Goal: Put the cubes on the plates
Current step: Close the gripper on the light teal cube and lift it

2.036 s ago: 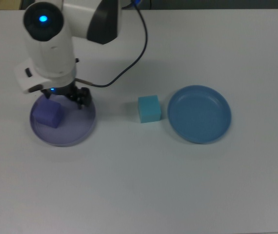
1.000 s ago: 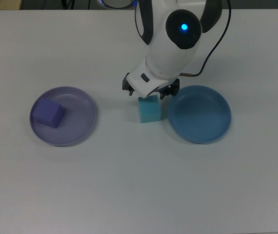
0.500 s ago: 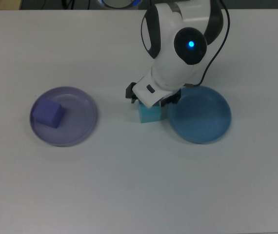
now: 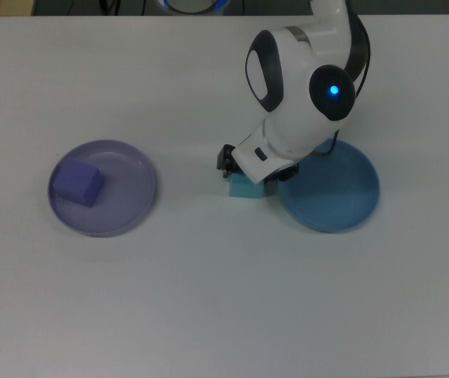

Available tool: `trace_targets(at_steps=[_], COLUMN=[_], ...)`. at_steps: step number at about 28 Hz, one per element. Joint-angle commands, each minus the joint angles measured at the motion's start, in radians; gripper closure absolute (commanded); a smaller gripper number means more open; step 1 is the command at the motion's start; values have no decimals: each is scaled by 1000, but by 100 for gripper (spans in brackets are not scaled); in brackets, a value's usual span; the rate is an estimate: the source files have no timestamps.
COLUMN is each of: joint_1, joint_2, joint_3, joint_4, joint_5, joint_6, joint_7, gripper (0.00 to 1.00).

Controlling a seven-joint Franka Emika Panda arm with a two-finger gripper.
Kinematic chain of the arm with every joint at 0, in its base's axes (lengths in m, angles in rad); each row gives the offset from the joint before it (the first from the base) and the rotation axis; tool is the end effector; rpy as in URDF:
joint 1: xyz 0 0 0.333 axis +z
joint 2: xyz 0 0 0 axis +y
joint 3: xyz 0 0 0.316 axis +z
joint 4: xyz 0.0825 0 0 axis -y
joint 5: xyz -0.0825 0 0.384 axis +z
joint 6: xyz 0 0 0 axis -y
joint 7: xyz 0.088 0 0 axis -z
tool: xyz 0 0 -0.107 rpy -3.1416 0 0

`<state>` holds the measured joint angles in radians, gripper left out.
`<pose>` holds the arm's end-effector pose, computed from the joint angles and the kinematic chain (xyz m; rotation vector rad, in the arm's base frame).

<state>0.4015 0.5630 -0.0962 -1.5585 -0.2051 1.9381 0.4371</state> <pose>0.6471 0.1984 0.3077 2.8526 -0.0430 -0.1195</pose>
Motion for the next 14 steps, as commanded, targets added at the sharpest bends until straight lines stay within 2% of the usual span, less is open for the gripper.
trace_targets(at_steps=[1, 3, 9, 14], joint_1=[5, 3, 3, 7], joint_2=[-35, -67, -133, -155], joint_3=[7, 19, 23, 32], joint_4=[-5, -5, -5, -5], joint_5=[-14, -4, 38, 53], joint_6=[5, 1, -51, -68], joint_7=[55, 54, 40, 35], gripper=[100, 100, 100, 100])
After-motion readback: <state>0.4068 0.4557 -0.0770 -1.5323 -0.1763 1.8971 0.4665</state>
